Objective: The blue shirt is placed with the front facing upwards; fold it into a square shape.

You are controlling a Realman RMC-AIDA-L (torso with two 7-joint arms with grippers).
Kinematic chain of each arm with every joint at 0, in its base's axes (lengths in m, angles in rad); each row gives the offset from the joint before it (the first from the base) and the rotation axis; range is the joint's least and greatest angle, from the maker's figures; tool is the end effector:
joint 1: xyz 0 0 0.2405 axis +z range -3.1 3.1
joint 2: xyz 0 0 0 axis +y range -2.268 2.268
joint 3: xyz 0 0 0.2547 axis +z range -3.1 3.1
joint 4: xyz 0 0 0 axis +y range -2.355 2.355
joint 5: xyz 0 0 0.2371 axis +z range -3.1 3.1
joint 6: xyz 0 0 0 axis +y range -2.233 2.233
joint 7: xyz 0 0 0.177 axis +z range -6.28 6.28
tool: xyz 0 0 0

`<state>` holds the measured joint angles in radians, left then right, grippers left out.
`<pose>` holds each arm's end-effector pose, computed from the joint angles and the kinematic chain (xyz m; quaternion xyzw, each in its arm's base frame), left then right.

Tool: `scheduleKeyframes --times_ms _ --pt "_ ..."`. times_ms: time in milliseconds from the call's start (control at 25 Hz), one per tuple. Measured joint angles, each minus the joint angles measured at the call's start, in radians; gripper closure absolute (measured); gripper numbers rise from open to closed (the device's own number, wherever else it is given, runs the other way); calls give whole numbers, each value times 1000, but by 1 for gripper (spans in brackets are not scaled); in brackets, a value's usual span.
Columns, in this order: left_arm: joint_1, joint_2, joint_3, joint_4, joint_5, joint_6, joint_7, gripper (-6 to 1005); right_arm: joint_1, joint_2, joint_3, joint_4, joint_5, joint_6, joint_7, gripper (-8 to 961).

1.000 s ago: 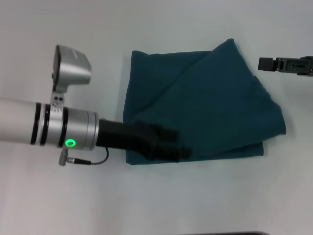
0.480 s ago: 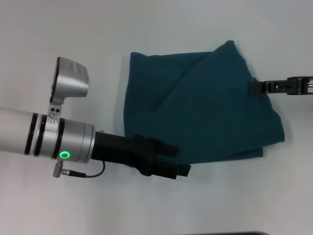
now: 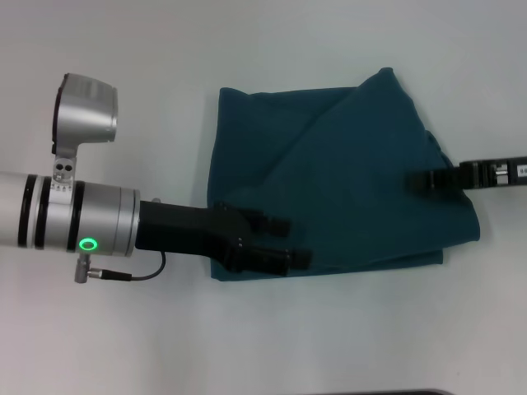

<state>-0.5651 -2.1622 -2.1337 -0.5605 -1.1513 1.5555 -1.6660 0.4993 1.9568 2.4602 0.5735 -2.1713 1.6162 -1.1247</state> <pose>-0.2239 0.3106 -0.1202 0.9259 0.3193 0.1892 0.0713 0.3213 0.3333 -0.0043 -0.8275 0.5345 0.1679 0.0376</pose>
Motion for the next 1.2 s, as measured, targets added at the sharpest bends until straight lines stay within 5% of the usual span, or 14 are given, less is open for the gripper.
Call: scheduleKeyframes --times_ms 160,240,480,720,1200 --pt "-1 0 -5 -1 -1 -1 0 230 -13 -1 0 -1 -42 -3 19 549" --pt "-2 0 -5 -2 -1 -4 -1 229 -24 -5 4 2 -57 8 28 766" --pt "-7 -1 -6 -2 -1 -7 -2 229 -54 -25 11 28 -59 69 31 919" --pt "-2 -1 -21 -12 0 -11 -3 228 -55 -32 101 86 4 85 25 912" --pt "-11 0 -178 -37 -2 -83 -8 227 43 7 101 86 18 -26 -3 911"
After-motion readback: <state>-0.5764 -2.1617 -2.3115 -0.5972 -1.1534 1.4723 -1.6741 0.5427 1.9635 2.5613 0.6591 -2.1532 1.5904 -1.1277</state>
